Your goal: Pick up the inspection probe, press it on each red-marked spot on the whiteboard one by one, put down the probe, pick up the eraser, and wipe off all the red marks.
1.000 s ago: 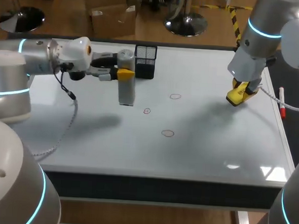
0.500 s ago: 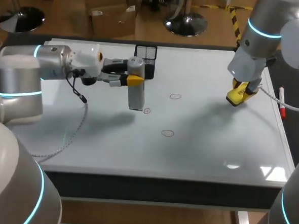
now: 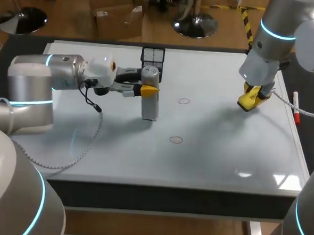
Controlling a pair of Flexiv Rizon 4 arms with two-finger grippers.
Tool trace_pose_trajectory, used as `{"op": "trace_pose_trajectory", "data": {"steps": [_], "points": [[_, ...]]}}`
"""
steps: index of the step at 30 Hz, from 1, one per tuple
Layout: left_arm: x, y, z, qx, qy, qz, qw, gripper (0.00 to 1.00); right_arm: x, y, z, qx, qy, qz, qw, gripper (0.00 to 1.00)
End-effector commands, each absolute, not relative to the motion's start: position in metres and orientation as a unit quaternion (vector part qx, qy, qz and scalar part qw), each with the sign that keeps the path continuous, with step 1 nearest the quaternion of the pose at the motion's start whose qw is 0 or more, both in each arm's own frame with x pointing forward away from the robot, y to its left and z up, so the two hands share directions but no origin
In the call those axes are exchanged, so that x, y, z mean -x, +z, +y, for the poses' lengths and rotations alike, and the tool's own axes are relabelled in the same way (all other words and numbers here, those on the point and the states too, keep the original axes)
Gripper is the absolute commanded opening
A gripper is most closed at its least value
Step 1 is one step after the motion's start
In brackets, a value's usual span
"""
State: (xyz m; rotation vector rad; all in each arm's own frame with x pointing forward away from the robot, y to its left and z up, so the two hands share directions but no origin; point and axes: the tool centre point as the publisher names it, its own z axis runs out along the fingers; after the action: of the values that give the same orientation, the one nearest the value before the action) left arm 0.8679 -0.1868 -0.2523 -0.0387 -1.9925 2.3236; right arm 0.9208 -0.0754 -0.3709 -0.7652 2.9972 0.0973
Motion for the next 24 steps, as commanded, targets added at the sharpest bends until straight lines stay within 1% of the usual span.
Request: {"op": "trace_pose_trajectory", "data": {"steps": [1,24], "points": [[-0.87,-0.256,-0.19,0.018,0.76,-0.648,0.041,0.0,-0.921,-0.37,-0.076,0.248,0.03,0.968,0.022,0.0],[-0.882,-0.265,-0.2,0.023,0.761,-0.647,0.029,0.0,-0.921,-0.37,-0.076,0.248,0.03,0.968,0.022,0.0]]}}
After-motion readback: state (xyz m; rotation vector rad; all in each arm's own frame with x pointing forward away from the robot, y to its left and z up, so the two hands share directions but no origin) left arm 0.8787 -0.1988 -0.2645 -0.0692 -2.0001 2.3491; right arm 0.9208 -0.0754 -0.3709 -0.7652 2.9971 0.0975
